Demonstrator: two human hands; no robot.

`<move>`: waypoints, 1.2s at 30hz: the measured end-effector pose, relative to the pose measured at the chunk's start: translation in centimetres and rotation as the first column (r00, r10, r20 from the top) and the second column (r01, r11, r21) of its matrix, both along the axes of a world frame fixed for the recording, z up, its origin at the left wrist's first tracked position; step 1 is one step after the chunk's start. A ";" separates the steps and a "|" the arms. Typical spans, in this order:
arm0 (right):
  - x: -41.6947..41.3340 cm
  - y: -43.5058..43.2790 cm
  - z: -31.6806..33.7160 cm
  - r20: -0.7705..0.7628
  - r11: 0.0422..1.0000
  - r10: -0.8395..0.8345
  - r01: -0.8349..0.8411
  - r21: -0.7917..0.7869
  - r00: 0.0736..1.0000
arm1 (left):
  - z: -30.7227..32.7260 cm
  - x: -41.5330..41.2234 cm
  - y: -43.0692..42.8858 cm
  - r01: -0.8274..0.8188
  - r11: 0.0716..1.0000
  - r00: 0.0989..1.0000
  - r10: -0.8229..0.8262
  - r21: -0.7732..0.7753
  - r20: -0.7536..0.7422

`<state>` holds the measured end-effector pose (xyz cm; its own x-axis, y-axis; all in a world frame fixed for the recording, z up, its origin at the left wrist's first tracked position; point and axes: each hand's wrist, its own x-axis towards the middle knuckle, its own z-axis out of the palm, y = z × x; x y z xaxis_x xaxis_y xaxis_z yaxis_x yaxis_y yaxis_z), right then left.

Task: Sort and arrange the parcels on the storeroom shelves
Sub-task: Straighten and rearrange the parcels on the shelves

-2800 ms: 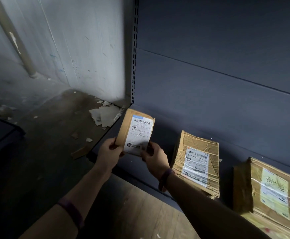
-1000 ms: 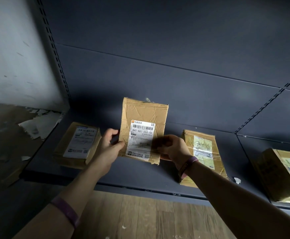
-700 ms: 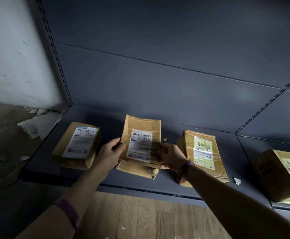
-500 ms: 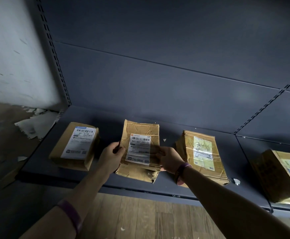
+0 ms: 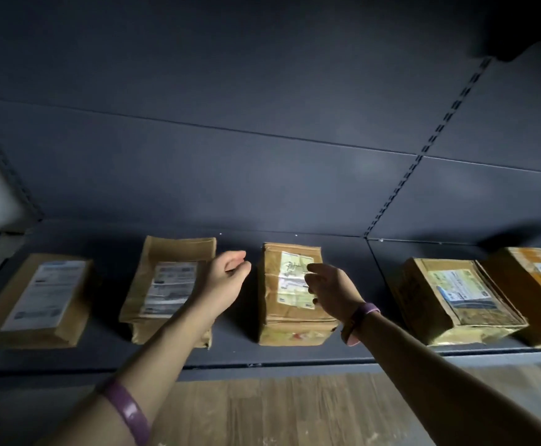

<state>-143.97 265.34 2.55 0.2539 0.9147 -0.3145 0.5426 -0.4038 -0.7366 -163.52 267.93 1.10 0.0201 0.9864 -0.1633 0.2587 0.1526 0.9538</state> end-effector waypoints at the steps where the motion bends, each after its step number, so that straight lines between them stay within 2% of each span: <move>1: 1.7 -0.3 -0.1 0.012 1.000 0.000 0.000 0.011 1.000 | -0.3 1.6 -0.2 0.004 0.999 1.000 -0.004 -0.048 0.006; 4: 5.4 -1.1 -0.5 0.019 0.999 0.049 -0.049 0.005 0.999 | -0.6 4.2 -1.1 -0.036 0.989 0.999 0.032 -0.146 -0.031; 7: 7.5 -2.0 -0.7 0.023 0.995 0.060 -0.058 -0.081 0.998 | -0.5 5.6 -2.3 -0.092 0.965 0.991 0.065 -0.245 -0.114; 10: 7.8 -2.8 -2.1 -0.044 0.980 0.098 -0.105 -0.172 0.994 | -1.9 5.8 -3.2 -0.144 0.934 0.981 0.091 -0.327 -0.173; 14: 7.1 -2.7 -4.1 -0.032 0.968 0.149 -0.153 -0.198 0.988 | -4.7 5.8 -3.5 -0.168 0.889 0.983 0.121 -0.426 -0.136; 16: 7.0 -2.7 -5.1 -0.043 0.965 0.189 -0.194 -0.179 0.981 | -5.8 5.8 -3.5 -0.120 0.887 0.990 0.073 -0.446 -0.121; 19: 7.0 -2.9 -5.4 -0.038 0.969 0.199 -0.203 -0.144 0.979 | -6.3 5.8 -3.4 -0.064 0.911 0.996 0.033 -0.408 -0.084; 23: 7.6 -3.5 -5.3 -0.044 0.988 0.141 -0.144 -0.061 0.989 | -5.8 6.1 -4.0 -0.073 0.931 0.997 0.069 -0.357 -0.024; 29: 8.1 -4.7 -4.6 -0.204 0.996 0.035 -0.016 0.091 0.978 | -3.6 5.6 -4.5 -0.116 0.962 0.984 0.145 -0.249 0.104; 36: 8.0 -5.4 -4.7 -0.088 0.990 0.078 -0.067 0.121 0.993 | -3.1 5.4 -5.2 -0.030 0.974 1.000 0.030 -0.225 -0.003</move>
<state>-135.95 259.98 -2.15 0.1605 0.9615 -0.2230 0.4948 -0.2739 -0.8247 -158.16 262.69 -2.02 -0.0087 0.9244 -0.3813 0.2502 0.3712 0.8942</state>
